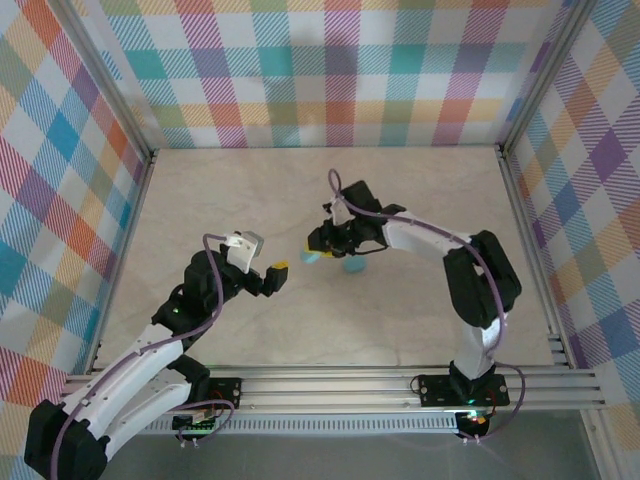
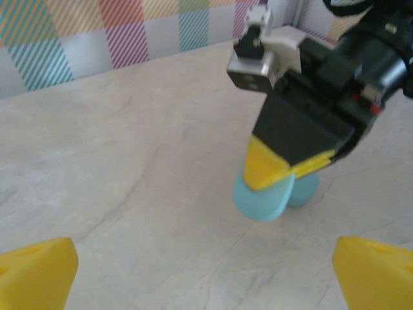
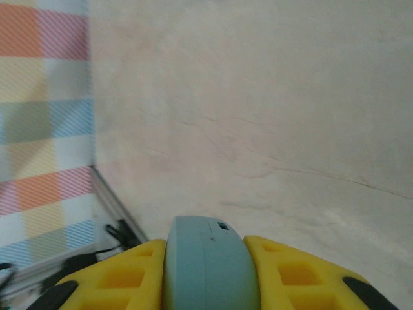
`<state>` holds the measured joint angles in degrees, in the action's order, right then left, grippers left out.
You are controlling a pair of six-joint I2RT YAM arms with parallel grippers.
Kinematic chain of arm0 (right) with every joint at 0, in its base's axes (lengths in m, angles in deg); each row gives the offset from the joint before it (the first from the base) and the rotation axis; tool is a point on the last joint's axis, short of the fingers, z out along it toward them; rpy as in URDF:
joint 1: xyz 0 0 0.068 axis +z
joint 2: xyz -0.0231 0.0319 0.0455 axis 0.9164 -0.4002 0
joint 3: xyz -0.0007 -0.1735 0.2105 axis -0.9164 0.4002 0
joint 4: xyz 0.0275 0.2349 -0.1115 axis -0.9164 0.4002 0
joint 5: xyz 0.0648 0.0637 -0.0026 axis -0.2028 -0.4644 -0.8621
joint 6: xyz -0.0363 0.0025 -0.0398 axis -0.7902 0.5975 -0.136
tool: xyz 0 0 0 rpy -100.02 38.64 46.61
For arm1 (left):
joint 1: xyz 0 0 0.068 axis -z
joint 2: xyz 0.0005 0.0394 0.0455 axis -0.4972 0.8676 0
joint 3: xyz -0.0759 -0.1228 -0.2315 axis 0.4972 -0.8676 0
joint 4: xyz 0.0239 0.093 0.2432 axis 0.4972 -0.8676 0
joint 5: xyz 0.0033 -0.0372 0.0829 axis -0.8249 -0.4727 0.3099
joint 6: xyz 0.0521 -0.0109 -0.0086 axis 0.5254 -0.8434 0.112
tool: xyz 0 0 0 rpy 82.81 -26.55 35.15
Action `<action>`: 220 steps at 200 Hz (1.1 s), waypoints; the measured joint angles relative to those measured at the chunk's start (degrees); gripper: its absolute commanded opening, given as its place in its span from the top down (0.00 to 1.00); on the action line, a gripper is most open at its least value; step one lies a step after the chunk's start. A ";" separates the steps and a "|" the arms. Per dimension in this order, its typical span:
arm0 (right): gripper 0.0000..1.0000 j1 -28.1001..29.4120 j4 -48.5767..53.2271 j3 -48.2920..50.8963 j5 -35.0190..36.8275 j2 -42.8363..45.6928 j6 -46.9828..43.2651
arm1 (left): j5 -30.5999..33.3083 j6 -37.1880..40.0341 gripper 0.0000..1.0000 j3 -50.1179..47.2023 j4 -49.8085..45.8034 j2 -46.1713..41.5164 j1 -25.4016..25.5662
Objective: Insert wireless bluetooth earbuds into charging case
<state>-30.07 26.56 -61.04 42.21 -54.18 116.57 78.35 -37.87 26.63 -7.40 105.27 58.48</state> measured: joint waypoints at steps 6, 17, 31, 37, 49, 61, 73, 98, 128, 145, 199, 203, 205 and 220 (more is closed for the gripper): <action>0.88 0.81 0.28 -0.02 0.61 -1.60 -0.79 | 0.42 -0.09 0.00 -0.28 0.04 -0.04 -0.13; 0.88 2.19 0.85 -0.02 1.51 -4.28 -1.79 | 1.07 -0.15 0.00 -0.87 0.04 -0.33 -0.57; 0.88 3.52 1.33 -0.20 2.60 -7.69 -2.91 | 1.64 -0.31 0.00 -1.77 0.02 -1.33 -1.18; 0.87 3.98 1.62 -0.37 2.95 -8.83 -3.30 | 1.81 -0.37 0.00 -2.14 0.02 -1.88 -1.42; 0.86 4.66 1.79 -1.36 1.66 -10.32 -4.04 | 2.08 -0.63 0.00 -2.84 0.00 -3.10 -1.88; 0.82 4.85 2.14 -2.56 3.19 -10.54 -5.07 | 2.49 -1.05 0.00 -3.56 0.00 -4.46 -2.34; 0.73 4.74 2.73 -3.89 4.66 -11.08 -5.95 | 2.64 -1.40 0.00 -4.20 -0.02 -5.57 -2.69; 0.61 4.50 4.17 -5.92 6.58 -11.76 -7.76 | 2.64 -1.66 0.00 -5.07 -0.46 -7.19 -3.58; 0.51 4.50 7.10 -6.84 10.19 -11.72 -9.62 | 2.62 -1.66 0.00 -5.16 -0.63 -7.87 -4.50; 0.48 4.50 8.87 -7.41 12.20 -11.37 -10.82 | 2.51 -1.66 0.00 -5.16 -0.66 -8.07 -4.85; 0.41 3.56 13.22 -9.42 18.93 -5.75 -14.38 | 2.10 -1.62 0.00 -4.98 -0.83 -6.86 -6.47; 0.41 3.39 13.31 -9.62 19.41 -5.42 -14.49 | 1.99 -1.60 0.00 -4.96 -0.85 -6.75 -6.58; 0.41 3.32 13.35 -9.68 19.52 -5.25 -14.58 | 1.95 -1.60 0.00 -4.94 -0.85 -6.71 -6.62; 0.41 2.40 13.90 -9.79 21.20 -3.61 -15.34 | 1.77 -1.60 0.00 -4.83 -0.85 -6.54 -7.06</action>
<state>-27.66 40.46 -70.83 63.41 -57.79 101.22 80.12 -39.47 21.80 -8.25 98.73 51.42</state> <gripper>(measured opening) 0.593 0.999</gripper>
